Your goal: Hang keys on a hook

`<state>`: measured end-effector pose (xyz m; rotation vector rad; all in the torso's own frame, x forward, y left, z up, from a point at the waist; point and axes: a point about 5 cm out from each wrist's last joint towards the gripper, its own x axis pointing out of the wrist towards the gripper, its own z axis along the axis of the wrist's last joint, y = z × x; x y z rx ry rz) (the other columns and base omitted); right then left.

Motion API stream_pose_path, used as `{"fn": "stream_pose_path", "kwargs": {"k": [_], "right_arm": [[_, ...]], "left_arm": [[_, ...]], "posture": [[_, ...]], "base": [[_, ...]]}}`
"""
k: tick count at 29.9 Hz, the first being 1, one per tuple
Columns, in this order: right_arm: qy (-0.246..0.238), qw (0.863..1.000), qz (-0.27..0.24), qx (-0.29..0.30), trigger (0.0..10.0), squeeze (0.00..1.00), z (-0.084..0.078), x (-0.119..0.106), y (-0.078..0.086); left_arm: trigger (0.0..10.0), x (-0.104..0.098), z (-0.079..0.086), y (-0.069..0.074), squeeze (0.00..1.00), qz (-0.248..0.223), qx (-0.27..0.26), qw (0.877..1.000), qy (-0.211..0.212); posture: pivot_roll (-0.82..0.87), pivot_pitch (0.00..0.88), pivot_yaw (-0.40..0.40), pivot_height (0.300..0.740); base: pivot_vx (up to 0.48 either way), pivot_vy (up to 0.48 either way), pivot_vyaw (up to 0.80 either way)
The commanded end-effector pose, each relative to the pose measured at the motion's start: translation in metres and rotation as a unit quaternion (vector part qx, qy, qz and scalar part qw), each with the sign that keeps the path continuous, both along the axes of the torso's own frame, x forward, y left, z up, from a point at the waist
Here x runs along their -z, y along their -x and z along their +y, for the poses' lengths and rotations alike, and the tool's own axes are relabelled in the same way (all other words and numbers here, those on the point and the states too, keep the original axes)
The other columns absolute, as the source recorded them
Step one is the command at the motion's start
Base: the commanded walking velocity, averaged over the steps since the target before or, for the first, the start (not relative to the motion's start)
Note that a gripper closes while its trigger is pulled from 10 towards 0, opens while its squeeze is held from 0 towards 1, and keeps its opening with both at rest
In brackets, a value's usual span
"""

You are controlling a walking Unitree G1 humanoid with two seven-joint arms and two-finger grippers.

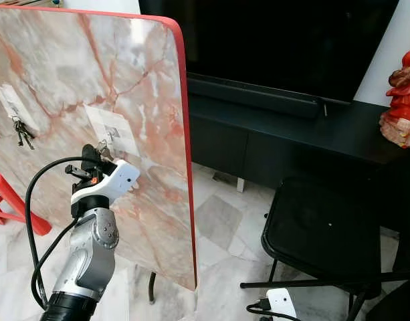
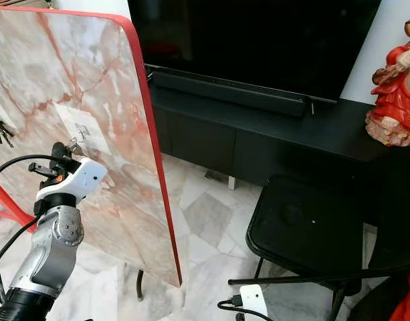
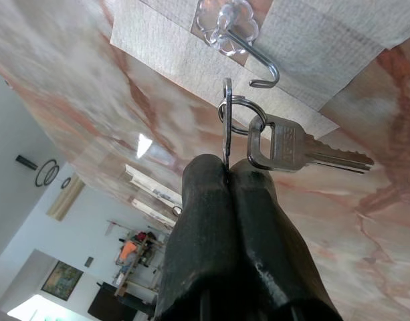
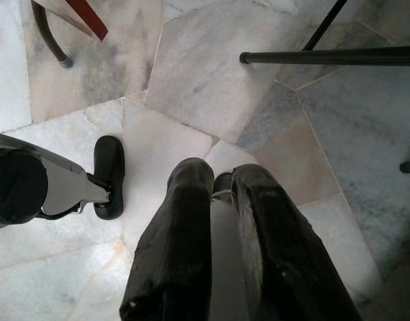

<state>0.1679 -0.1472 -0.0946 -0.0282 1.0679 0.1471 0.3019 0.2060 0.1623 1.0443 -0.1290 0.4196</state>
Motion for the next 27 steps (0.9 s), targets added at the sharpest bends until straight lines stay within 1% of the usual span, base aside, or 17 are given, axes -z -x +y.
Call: {"fn": "stream_pose_path", "kwargs": {"k": [1,8,17,23,27], "right_arm": [[-0.005,1.000,-0.003,0.005,10.0,0.00,0.0014,-0.0006,-0.0013],[-0.005,1.000,-0.003,0.005,10.0,0.00,0.0014,-0.0006,-0.0013],[-0.005,1.000,-0.003,0.005,10.0,0.00,0.0016,-0.0006,-0.0014],[-0.006,1.000,-0.004,0.006,10.0,0.00,0.0014,-0.0007,-0.0015],[-0.006,1.000,-0.004,0.006,10.0,0.00,0.0014,-0.0006,-0.0013]], "left_arm": [[10.0,-0.0015,0.0007,-0.0021,0.00,-0.002,-0.005,1.000,-0.012],[10.0,0.0015,0.0004,-0.0028,0.00,0.009,-0.002,1.000,-0.017],[10.0,0.0020,-0.0019,-0.0034,0.00,0.010,0.003,1.000,-0.021],[10.0,-0.0043,-0.0025,-0.0022,0.00,-0.010,0.003,1.000,-0.026],[10.0,-0.0024,-0.0024,0.0016,0.00,-0.008,0.004,1.000,-0.026]], "posture": [[-0.04,0.000,0.018,0.716],[-0.04,0.000,0.018,0.716],[-0.04,0.000,0.018,0.716],[-0.04,0.000,0.016,0.716],[-0.04,0.000,0.019,0.716]], "base": [[0.000,0.000,0.00],[0.000,0.000,0.00],[0.000,0.000,0.00],[0.000,0.000,0.00],[0.000,0.000,0.00]]}}
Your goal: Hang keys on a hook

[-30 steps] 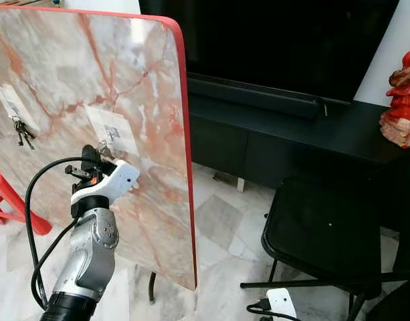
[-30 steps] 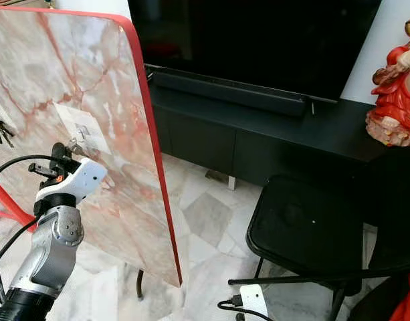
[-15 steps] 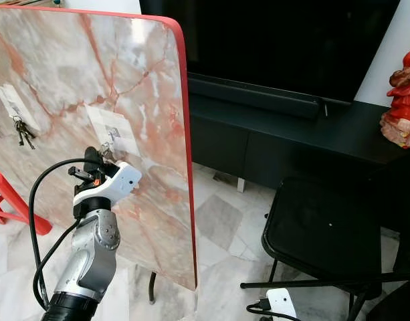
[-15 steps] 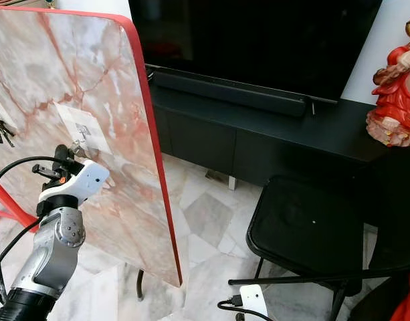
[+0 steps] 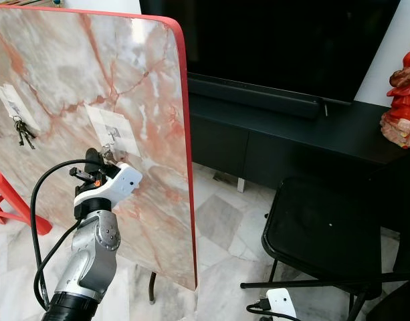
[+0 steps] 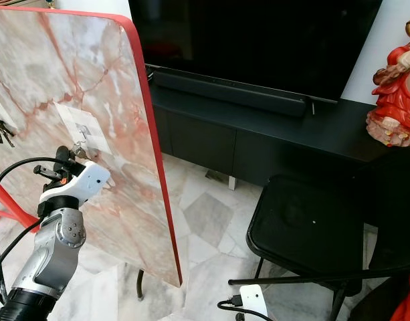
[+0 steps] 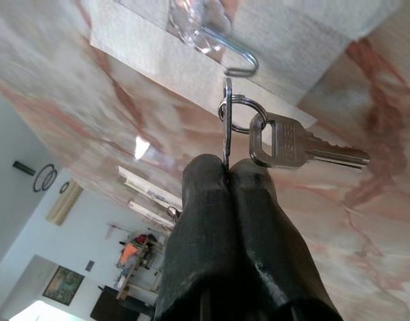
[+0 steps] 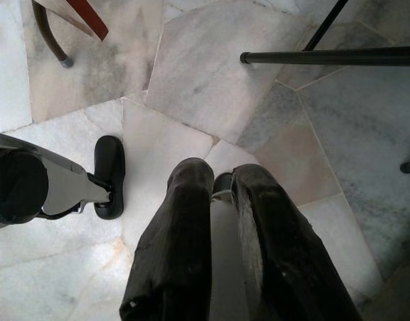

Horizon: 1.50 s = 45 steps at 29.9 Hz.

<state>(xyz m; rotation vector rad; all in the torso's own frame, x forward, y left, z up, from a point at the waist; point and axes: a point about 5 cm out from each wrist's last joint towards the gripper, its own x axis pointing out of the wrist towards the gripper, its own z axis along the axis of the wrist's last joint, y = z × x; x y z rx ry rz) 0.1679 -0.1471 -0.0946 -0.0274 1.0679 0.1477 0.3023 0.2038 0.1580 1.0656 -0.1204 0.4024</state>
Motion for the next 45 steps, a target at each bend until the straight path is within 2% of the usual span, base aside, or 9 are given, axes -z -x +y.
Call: {"fn": "stream_pose_path", "kwargs": {"k": [1,14,45], "right_arm": [[-0.005,1.000,-0.004,0.006,10.0,0.00,0.0012,-0.0006,-0.0014],[-0.006,1.000,-0.005,0.006,10.0,0.00,0.0018,-0.0007,-0.0015],[-0.008,1.000,-0.005,0.006,10.0,0.00,0.0024,-0.0007,-0.0014]], "left_arm": [[10.0,-0.0063,0.0000,0.0028,0.00,-0.017,0.000,1.000,-0.017],[10.0,-0.0108,-0.0020,0.0003,0.00,-0.025,0.001,0.999,-0.021],[10.0,-0.0021,-0.0007,-0.0007,0.00,0.010,-0.007,0.999,-0.045]], "posture": [[-0.04,0.000,0.018,0.716],[-0.04,0.000,0.019,0.716],[-0.04,0.000,0.019,0.716]], "base": [[0.000,0.000,0.00],[0.000,0.000,0.00],[0.000,0.000,0.00]]}}
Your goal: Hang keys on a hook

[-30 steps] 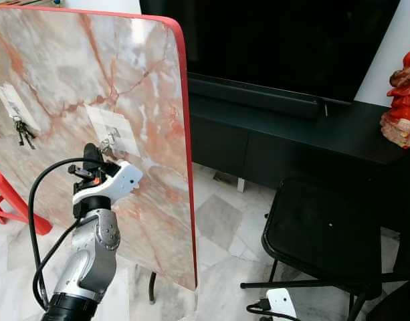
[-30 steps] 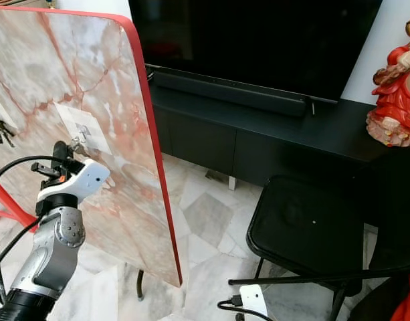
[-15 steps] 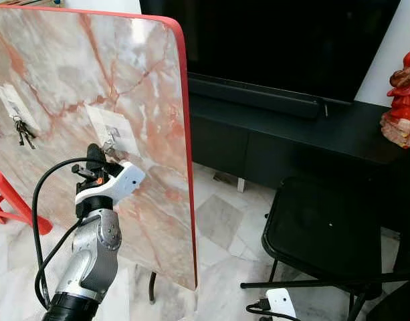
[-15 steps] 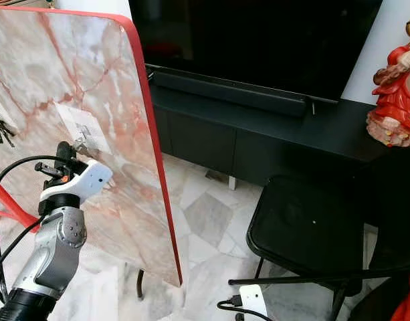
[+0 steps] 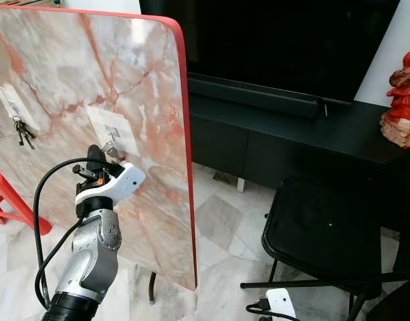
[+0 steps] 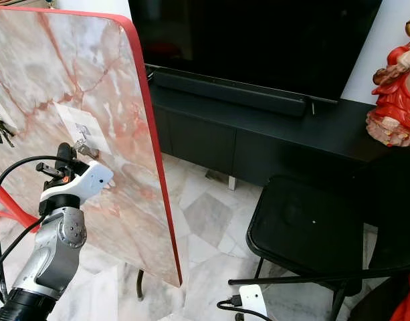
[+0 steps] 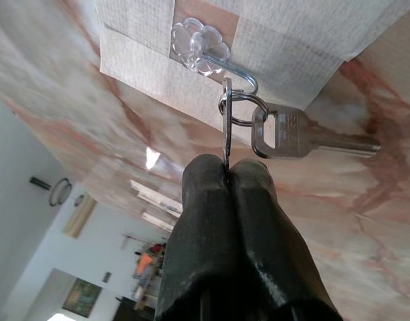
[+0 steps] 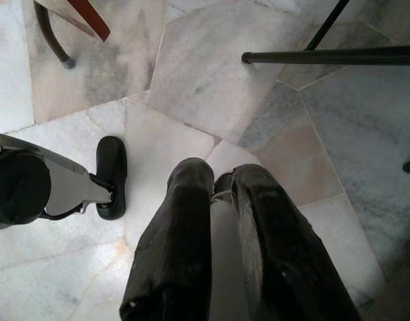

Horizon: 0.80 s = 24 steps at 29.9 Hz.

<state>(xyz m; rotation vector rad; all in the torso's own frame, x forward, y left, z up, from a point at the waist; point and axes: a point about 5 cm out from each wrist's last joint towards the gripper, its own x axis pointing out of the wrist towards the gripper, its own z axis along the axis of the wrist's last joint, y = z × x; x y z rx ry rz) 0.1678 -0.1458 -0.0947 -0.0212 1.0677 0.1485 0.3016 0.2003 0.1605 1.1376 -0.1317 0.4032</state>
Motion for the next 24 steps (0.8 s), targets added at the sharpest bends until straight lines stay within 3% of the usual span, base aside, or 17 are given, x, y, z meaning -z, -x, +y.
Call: {"fn": "stream_pose_path", "kwargs": {"k": [1,24], "right_arm": [[-0.006,1.000,-0.005,0.005,10.0,0.00,0.0011,-0.0007,-0.0014],[-0.006,1.000,-0.006,0.007,10.0,0.00,0.0009,-0.0008,-0.0016]], "left_arm": [[10.0,0.0004,0.0031,-0.0012,0.00,0.008,-0.006,1.000,-0.010],[10.0,-0.0043,0.0011,-0.0048,0.00,0.004,-0.009,0.999,-0.040]], "posture": [[-0.04,0.000,0.019,0.716],[-0.04,0.000,0.019,0.716]], "base": [[0.000,0.000,0.00],[0.000,0.000,0.00]]}}
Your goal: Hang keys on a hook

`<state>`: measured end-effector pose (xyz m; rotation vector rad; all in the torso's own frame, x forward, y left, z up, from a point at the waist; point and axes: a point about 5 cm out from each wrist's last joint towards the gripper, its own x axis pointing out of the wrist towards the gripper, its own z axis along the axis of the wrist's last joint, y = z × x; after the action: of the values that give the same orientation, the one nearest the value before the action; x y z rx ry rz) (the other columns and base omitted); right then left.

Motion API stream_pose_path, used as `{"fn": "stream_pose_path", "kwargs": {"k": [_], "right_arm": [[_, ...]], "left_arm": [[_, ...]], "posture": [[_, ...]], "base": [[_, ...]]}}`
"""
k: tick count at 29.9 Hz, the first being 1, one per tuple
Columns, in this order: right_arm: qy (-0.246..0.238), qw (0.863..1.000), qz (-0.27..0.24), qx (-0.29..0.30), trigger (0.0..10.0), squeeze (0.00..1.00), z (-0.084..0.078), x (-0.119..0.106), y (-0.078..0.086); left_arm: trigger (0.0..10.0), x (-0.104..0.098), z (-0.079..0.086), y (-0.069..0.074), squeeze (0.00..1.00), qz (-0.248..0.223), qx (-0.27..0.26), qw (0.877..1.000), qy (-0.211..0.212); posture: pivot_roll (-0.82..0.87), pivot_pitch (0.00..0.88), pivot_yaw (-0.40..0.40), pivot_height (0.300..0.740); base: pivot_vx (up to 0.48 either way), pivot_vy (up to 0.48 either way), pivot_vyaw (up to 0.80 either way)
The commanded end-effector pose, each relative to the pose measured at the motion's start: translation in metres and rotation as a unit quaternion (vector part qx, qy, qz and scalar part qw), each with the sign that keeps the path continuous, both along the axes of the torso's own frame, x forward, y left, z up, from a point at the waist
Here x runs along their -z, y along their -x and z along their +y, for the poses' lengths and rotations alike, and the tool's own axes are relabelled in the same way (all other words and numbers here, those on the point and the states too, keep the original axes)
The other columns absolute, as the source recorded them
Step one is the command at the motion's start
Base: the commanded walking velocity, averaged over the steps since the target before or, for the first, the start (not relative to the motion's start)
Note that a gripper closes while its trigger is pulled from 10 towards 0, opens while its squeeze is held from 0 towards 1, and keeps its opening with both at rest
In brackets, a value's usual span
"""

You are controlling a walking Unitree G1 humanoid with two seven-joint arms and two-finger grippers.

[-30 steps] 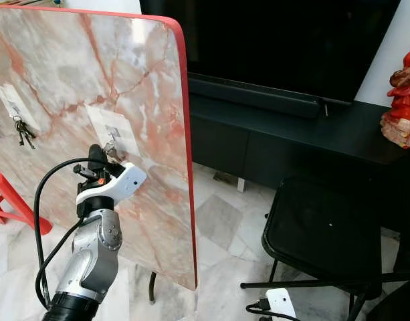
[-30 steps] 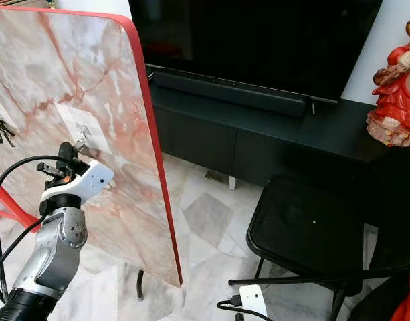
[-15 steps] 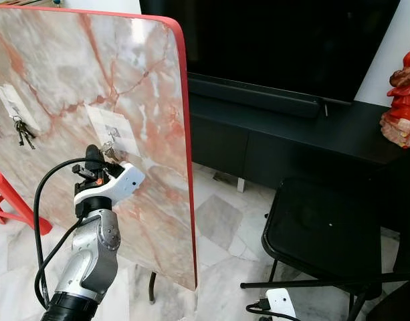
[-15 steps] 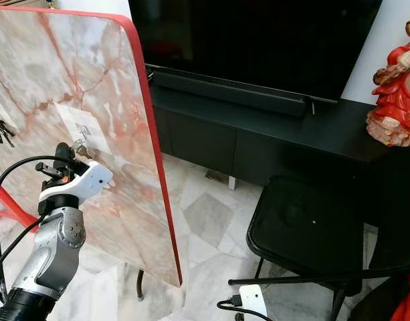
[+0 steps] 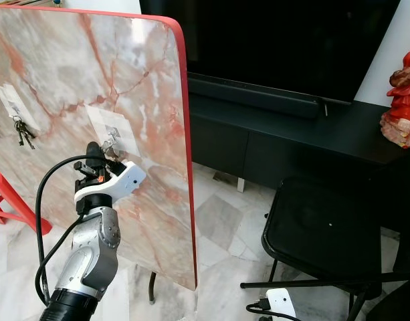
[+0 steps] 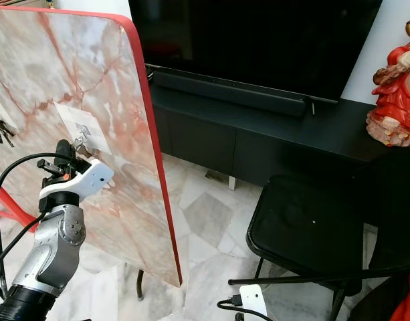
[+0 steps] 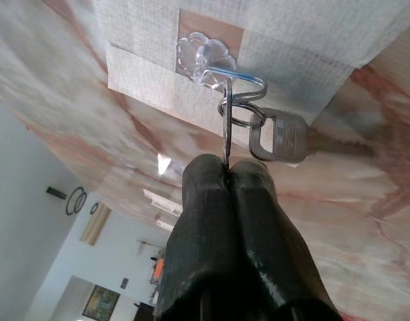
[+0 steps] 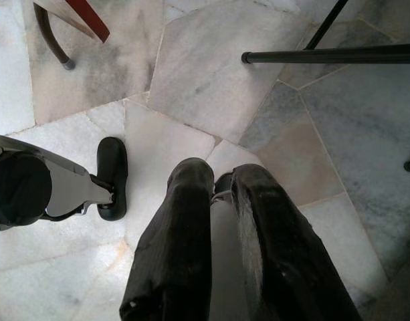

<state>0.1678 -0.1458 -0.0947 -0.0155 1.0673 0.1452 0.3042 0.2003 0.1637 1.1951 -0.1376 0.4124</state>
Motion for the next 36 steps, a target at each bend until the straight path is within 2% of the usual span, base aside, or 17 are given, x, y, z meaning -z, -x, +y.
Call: {"fn": "stream_pose_path", "kwargs": {"k": [1,10,20,21,36], "right_arm": [[-0.004,1.000,-0.006,0.004,10.0,0.00,0.0009,-0.0008,-0.0016],[-0.004,1.000,-0.005,0.004,10.0,0.00,0.0009,-0.0008,-0.0016],[-0.004,1.000,-0.006,0.005,10.0,0.00,0.0012,-0.0008,-0.0016],[-0.004,1.000,-0.006,0.005,10.0,0.00,0.0011,-0.0008,-0.0016],[-0.004,1.000,-0.006,0.004,10.0,0.00,0.0008,-0.0008,-0.0018]], "left_arm": [[10.0,-0.0009,0.0012,-0.0021,0.00,0.004,-0.003,1.000,-0.012],[10.0,0.0042,0.0004,-0.0023,0.00,0.025,0.001,0.999,-0.037],[10.0,0.0049,0.0008,-0.0017,0.00,0.022,0.002,0.999,-0.030],[10.0,0.0044,0.0007,-0.0012,1.00,0.018,0.002,1.000,-0.025],[10.0,0.0068,0.0018,0.0025,1.00,0.022,-0.001,1.000,-0.010]], "posture": [[-0.04,0.000,0.019,0.716],[-0.04,0.000,0.018,0.716],[-0.04,0.000,0.019,0.716],[-0.04,0.000,0.019,0.716],[-0.04,0.000,0.019,0.716]], "base": [[0.000,0.000,0.00],[0.000,0.000,0.00],[0.000,0.000,0.00],[0.000,0.000,0.00],[0.000,0.000,0.00]]}}
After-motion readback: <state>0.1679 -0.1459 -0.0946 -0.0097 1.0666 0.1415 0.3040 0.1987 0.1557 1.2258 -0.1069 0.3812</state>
